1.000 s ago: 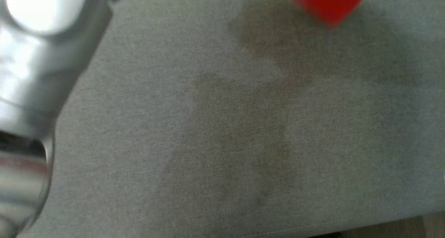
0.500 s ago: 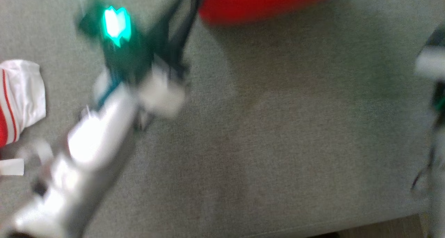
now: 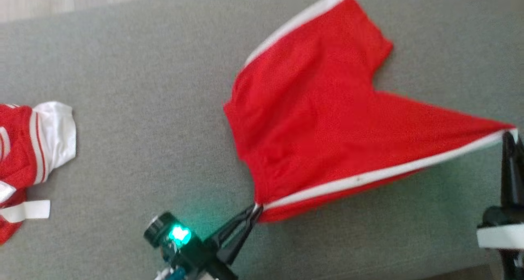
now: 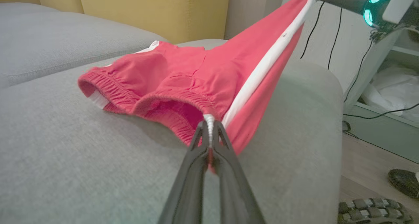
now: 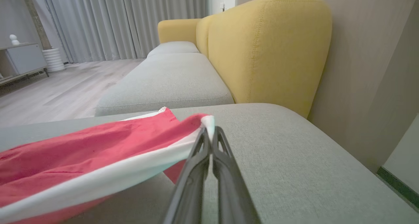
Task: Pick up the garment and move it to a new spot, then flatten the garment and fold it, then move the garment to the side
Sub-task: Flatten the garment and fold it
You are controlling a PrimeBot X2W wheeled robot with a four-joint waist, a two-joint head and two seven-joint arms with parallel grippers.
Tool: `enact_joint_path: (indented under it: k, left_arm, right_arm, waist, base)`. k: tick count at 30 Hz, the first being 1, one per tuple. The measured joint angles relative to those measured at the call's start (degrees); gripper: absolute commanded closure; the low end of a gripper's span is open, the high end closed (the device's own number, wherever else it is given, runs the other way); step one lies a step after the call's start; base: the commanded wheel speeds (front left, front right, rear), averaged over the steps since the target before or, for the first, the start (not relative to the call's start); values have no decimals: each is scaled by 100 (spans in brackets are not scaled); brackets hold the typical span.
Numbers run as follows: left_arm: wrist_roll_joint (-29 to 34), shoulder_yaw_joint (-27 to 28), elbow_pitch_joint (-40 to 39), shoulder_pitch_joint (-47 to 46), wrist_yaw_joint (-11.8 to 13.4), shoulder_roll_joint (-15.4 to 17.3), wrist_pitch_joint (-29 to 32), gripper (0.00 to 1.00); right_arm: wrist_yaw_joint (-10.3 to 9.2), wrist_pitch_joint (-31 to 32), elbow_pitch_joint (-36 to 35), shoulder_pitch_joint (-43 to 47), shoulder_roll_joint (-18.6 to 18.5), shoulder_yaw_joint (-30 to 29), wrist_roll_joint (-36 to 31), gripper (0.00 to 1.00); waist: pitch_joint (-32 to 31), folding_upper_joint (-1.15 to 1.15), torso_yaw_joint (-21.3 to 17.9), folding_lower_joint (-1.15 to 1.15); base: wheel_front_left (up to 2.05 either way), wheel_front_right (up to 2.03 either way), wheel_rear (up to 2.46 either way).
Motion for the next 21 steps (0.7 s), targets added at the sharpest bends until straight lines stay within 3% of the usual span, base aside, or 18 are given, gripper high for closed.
enact_joint_path:
  k: [6,11,21]
  left_arm:
    - [-294,9,-201,122,-31,-98,9,100]
    - [-742,63,-110,-388,-124,-509,167,100]
    - [-1257,436,545,-1407,-65,-1132,520,100]
  right_arm:
    - [0,349,-289,74,-14,-182,359,100]
    - [0,514,432,-844,-278,-119,560,100]
    - [0,862,2014,-2819,-1050,880,804,100]
  waist:
    - [-171,0,68,1]
    - [-3,0,237,3]
    - [414,0,706,4]
  base:
    - [0,0,0]
    - [0,0,0]
    - [0,0,0]
